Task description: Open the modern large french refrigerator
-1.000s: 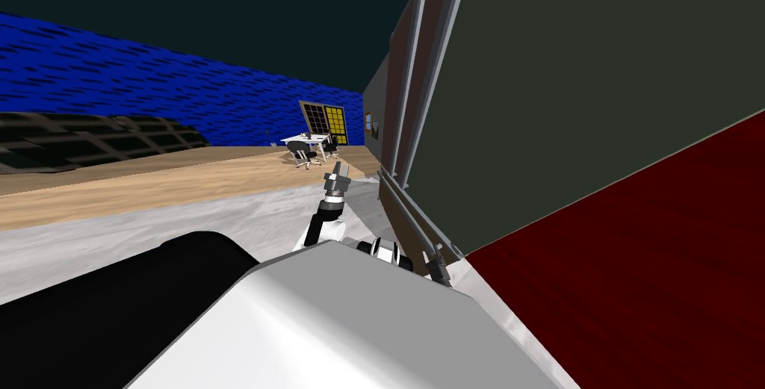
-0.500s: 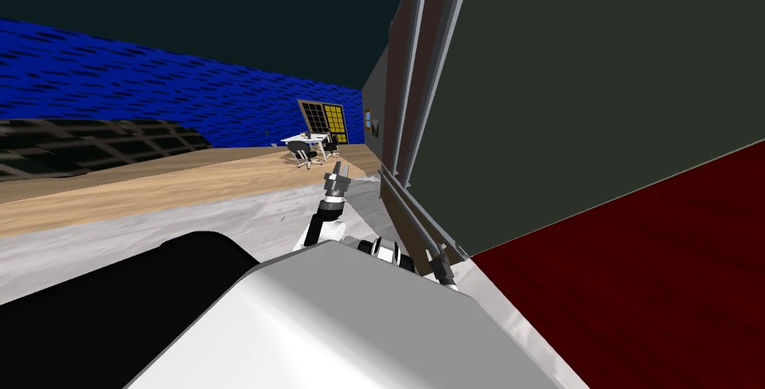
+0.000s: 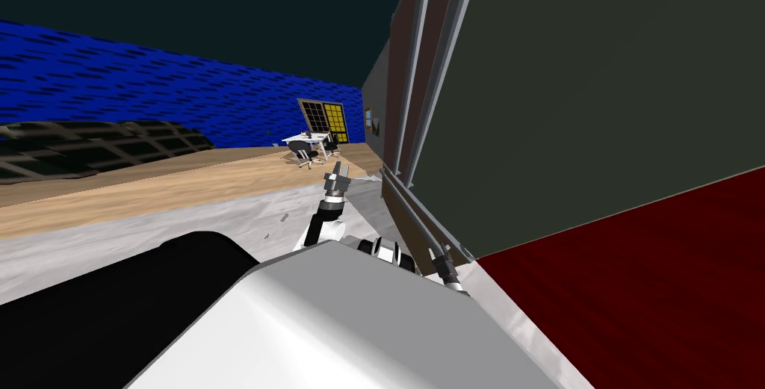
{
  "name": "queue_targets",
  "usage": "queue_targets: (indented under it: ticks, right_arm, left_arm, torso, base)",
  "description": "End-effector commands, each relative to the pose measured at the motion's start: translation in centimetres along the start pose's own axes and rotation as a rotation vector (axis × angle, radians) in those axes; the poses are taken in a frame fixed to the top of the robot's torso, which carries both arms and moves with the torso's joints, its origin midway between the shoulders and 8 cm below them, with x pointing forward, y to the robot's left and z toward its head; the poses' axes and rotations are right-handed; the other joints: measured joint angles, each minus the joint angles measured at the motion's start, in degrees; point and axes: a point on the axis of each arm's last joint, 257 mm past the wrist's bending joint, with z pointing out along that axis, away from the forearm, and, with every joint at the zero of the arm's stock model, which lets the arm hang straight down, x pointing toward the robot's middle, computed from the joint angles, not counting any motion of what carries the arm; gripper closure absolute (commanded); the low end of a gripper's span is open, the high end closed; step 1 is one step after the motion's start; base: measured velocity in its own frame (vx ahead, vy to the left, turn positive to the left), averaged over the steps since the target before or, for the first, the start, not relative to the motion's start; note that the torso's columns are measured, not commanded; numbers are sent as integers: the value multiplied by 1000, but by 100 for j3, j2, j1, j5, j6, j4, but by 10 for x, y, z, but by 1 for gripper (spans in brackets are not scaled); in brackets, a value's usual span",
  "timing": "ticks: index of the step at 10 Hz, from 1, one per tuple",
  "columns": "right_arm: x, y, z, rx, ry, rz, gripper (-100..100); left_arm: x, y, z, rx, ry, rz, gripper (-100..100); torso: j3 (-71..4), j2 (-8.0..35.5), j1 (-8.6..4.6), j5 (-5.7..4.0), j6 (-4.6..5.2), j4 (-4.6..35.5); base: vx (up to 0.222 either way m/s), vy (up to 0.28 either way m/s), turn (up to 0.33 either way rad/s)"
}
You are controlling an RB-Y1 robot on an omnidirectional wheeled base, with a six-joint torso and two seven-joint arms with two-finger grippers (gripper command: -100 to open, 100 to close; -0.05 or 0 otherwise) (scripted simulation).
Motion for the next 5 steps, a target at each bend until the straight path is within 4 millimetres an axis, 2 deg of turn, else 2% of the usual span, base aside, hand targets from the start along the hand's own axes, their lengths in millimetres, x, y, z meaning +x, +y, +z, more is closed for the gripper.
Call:
queue_targets:
  ticks: [1,2,4,5]
  right_arm:
    - [-14,17,-4,-13,0,22,100]
    - [-21,22,-7,-13,-5,30,100]
    - [-21,22,-7,-13,-5,30,100]
    - [-32,30,-11,-12,-12,42,100]
  left_arm:
    - [0,0,0,0,0,0,0]
    - [0,0,0,0,0,0,0]
    - [0,0,0,0,0,0,0]
    - [0,0,0,0,0,0,0]
  torso:
    - [5,25,-3,4,11,5]
    - [10,16,-20,-21,0,-6]
    - [15,16,-20,-22,11,-18]
    - [13,8,-20,-20,22,-29]
  base:
    - [41,-72,26]
    - [29,-127,29]
    - [-2,-51,21]
    - [8,-39,13]
